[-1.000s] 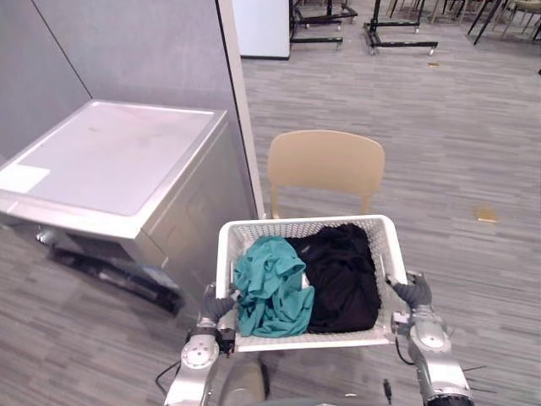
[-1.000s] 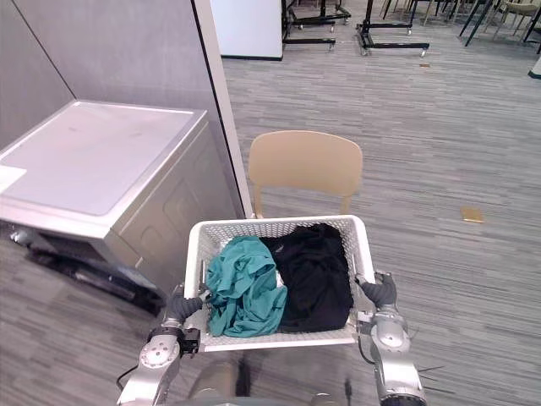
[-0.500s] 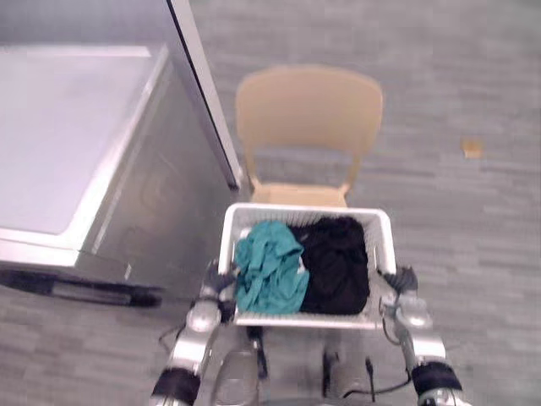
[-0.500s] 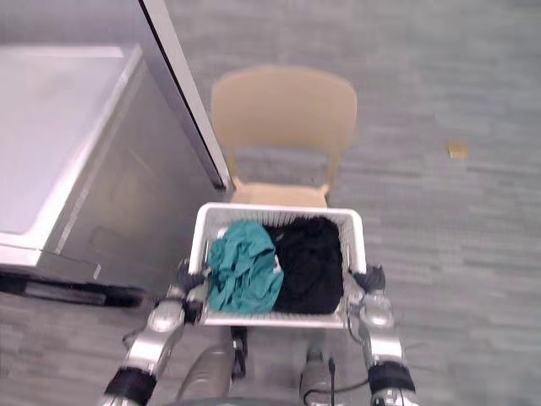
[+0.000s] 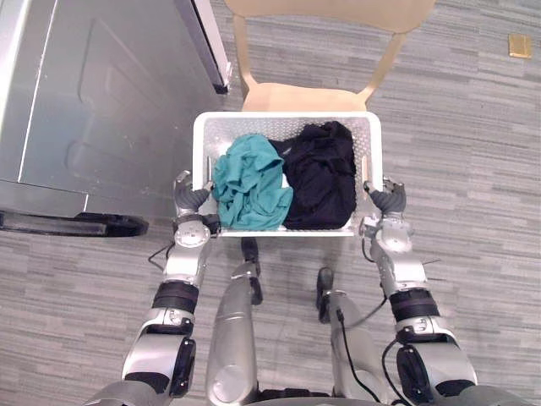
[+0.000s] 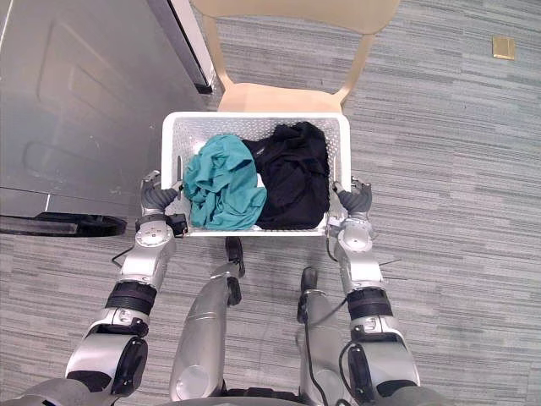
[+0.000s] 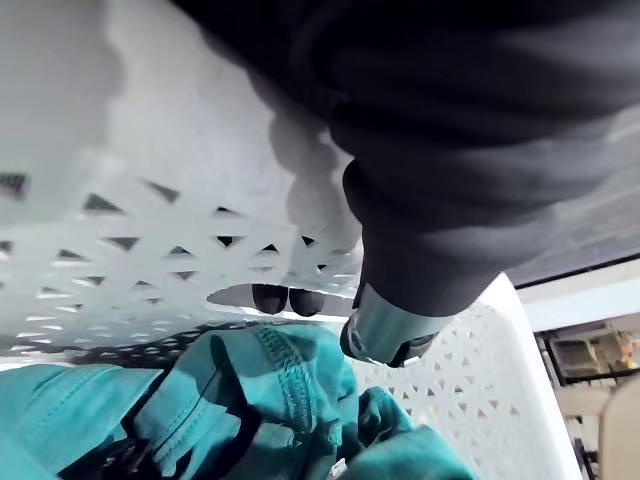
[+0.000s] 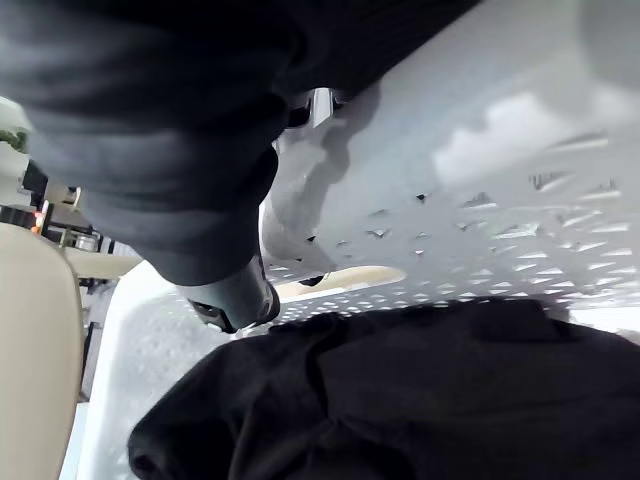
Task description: Pick up the laundry basket with both hands and put the clothes into the washing machine.
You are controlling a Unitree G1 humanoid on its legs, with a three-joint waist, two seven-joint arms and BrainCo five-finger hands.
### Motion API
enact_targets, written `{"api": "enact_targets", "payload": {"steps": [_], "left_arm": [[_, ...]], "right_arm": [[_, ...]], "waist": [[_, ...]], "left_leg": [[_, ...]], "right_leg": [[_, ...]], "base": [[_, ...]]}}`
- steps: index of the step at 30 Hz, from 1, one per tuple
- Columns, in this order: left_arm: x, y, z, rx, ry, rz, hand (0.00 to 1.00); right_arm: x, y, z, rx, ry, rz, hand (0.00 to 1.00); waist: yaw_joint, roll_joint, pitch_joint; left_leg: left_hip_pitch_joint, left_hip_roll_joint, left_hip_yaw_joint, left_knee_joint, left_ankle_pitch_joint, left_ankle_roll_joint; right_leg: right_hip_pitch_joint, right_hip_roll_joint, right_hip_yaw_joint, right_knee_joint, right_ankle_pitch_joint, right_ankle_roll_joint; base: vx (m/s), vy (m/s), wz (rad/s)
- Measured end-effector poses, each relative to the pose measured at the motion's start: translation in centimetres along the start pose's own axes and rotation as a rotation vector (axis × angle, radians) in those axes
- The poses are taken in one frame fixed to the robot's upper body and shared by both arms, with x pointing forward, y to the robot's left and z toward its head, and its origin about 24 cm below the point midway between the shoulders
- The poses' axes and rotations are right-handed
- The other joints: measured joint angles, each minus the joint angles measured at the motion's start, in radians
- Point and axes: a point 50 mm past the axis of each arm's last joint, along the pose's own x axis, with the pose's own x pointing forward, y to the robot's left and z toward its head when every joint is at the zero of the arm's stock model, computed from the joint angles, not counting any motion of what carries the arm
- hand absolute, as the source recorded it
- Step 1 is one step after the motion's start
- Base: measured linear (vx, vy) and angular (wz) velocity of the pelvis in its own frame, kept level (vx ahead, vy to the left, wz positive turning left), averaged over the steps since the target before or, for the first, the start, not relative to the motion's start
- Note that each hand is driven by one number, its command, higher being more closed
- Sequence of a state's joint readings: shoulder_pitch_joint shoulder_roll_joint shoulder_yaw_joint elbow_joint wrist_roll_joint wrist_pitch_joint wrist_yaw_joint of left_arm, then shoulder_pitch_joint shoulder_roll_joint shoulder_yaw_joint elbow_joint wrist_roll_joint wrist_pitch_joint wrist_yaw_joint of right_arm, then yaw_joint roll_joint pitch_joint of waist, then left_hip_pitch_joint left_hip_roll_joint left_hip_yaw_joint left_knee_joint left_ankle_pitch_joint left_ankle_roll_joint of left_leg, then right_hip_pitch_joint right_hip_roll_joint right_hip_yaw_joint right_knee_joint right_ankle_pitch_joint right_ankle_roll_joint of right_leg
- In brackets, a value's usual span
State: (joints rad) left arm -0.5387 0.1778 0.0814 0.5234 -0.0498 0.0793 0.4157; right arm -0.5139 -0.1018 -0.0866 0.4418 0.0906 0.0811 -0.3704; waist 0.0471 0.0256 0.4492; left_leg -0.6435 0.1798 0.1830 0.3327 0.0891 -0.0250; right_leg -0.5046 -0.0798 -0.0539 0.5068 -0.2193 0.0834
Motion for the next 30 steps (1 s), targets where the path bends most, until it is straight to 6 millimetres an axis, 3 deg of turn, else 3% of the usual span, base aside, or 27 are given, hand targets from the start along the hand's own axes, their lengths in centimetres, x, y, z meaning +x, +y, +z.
{"api": "enact_targets", "payload": {"steps": [3, 8, 14, 24, 28, 30], "left_arm": [[0.2, 0.6, 0.4, -0.025, -0.017, 0.027, 0.00], [-0.1, 0.9, 2.3, -0.093, -0.115, 0.024, 0.00], [-1.5, 1.2, 1.6, -0.138, -0.139, 0.012, 0.00], [-6.5, 5.5, -5.5, -0.192, 0.042, 0.079, 0.00], [-9.9, 7.4, -10.1, -0.157, 0.207, 0.074, 0.00], [-12.0, 8.3, -13.1, -0.124, 0.331, 0.050, 0.00]], "right_arm": [[-0.5, 1.0, 0.2, 0.025, -0.007, 0.025, 0.00], [-2.2, 1.1, 1.5, 0.095, -0.111, 0.040, 0.00], [-3.7, -0.1, 2.1, 0.129, -0.189, 0.015, 0.00], [-7.4, -6.0, -3.4, 0.005, -0.048, -0.094, 0.00], [-9.3, -8.3, -7.1, -0.068, 0.101, -0.099, 0.00], [-10.8, -9.3, -10.4, -0.117, 0.241, -0.086, 0.00]], "waist": [[0.000, -0.002, 0.001], [0.003, -0.015, 0.008], [-0.003, -0.024, 0.010], [-0.002, -0.039, 0.004], [-0.001, -0.061, -0.047], [0.001, -0.082, -0.085]], "left_leg": [[0.000, 0.002, 0.001, 0.004, 0.004, 0.004], [0.026, 0.010, 0.006, 0.003, 0.000, 0.008], [0.076, 0.005, 0.015, -0.036, -0.003, 0.004], [0.195, -0.021, 0.012, -0.083, -0.012, 0.003], [0.253, -0.043, 0.015, -0.119, -0.016, 0.003], [0.310, -0.062, 0.011, -0.145, -0.016, 0.004]], "right_leg": [[0.006, 0.002, 0.000, -0.003, 0.000, 0.000], [0.034, 0.006, -0.001, -0.008, -0.001, -0.003], [0.072, 0.005, 0.000, -0.033, -0.003, -0.006], [0.209, -0.015, -0.035, -0.089, -0.007, -0.009], [0.284, -0.029, -0.070, -0.131, -0.021, -0.009], [0.344, -0.045, -0.087, -0.147, -0.040, -0.003]], "base": [[0.09, -0.019, 0.00], [0.05, -0.020, -0.01], [0.01, -0.010, -0.02], [0.06, -0.007, 0.09], [0.05, -0.013, 0.24], [0.11, -0.030, 0.29]]}}
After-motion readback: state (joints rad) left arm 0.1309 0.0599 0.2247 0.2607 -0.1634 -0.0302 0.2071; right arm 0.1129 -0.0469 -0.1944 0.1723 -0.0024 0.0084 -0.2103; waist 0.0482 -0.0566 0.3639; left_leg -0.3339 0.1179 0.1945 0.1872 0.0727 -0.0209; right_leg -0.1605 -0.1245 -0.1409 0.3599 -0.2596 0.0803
